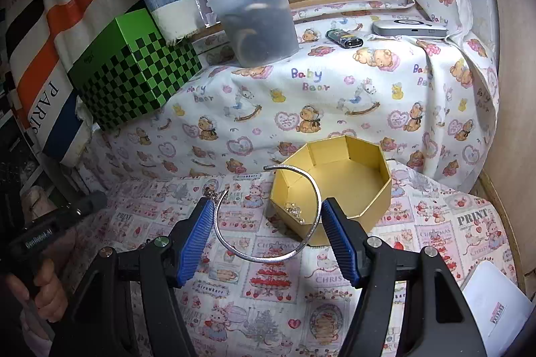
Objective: Organize jewelry
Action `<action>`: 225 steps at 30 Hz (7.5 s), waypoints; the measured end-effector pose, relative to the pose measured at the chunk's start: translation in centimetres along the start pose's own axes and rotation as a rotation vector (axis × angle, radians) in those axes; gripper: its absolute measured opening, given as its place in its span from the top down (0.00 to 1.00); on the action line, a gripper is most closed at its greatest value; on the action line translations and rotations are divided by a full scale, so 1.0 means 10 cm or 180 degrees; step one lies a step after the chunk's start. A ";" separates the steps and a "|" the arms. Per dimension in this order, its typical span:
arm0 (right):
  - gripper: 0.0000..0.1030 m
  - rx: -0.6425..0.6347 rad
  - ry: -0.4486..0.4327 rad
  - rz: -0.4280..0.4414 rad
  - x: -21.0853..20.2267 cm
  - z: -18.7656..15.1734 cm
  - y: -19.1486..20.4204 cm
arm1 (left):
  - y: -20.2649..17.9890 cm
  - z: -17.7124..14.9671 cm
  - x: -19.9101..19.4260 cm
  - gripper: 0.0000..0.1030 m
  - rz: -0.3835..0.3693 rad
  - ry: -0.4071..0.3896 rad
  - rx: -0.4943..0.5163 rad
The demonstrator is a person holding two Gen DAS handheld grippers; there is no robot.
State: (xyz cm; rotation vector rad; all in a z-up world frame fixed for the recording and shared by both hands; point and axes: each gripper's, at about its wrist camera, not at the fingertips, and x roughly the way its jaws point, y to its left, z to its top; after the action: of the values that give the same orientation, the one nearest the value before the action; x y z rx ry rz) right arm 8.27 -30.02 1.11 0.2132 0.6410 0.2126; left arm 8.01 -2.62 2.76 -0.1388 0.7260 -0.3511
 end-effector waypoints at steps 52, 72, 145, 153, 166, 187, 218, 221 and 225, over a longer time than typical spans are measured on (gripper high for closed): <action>0.34 0.0300 -0.0362 -0.0098 -0.13 0.16 -0.40 | -0.86 0.57 0.22 0.97 -0.0947 0.0203 0.0180; 0.34 0.0824 -0.0179 0.0201 0.28 0.17 -0.86 | -1.32 0.68 1.34 0.67 -0.1233 0.0376 -0.0142; 0.33 0.0768 -0.0559 -0.0523 -0.12 0.21 -0.93 | -1.27 0.68 1.19 0.97 -0.1010 0.0358 0.0122; 0.32 0.0828 -0.0539 -0.0525 -0.10 0.20 -0.97 | -1.40 0.65 1.11 0.83 -0.0834 0.0318 0.0316; 0.32 0.0523 -0.0525 -0.0346 -0.13 0.19 -0.64 | -0.89 0.56 0.53 0.51 0.0012 -0.0005 0.0486; 0.32 0.0001 -0.0568 -0.0392 -0.14 0.11 -0.17 | -0.31 0.10 -0.03 0.19 0.0798 -0.0614 0.0401; 0.30 -0.0251 -0.0333 -0.0502 0.05 -0.02 0.02 | 0.28 -0.07 0.47 0.11 0.0709 0.0515 -0.0382; 0.30 -0.0238 -0.0304 -0.0522 0.08 -0.03 0.00 | 0.27 -0.09 0.47 0.26 0.0640 0.0520 -0.0362; 0.30 -0.0250 -0.0286 -0.0541 0.09 -0.03 0.00 | 0.16 -0.13 0.56 0.44 0.0492 0.0648 -0.0228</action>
State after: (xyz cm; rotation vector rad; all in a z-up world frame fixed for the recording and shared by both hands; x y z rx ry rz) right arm 8.79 -29.71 0.40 0.0914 0.5572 0.0641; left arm 11.48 -3.16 -2.07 -0.1147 0.9452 -0.1929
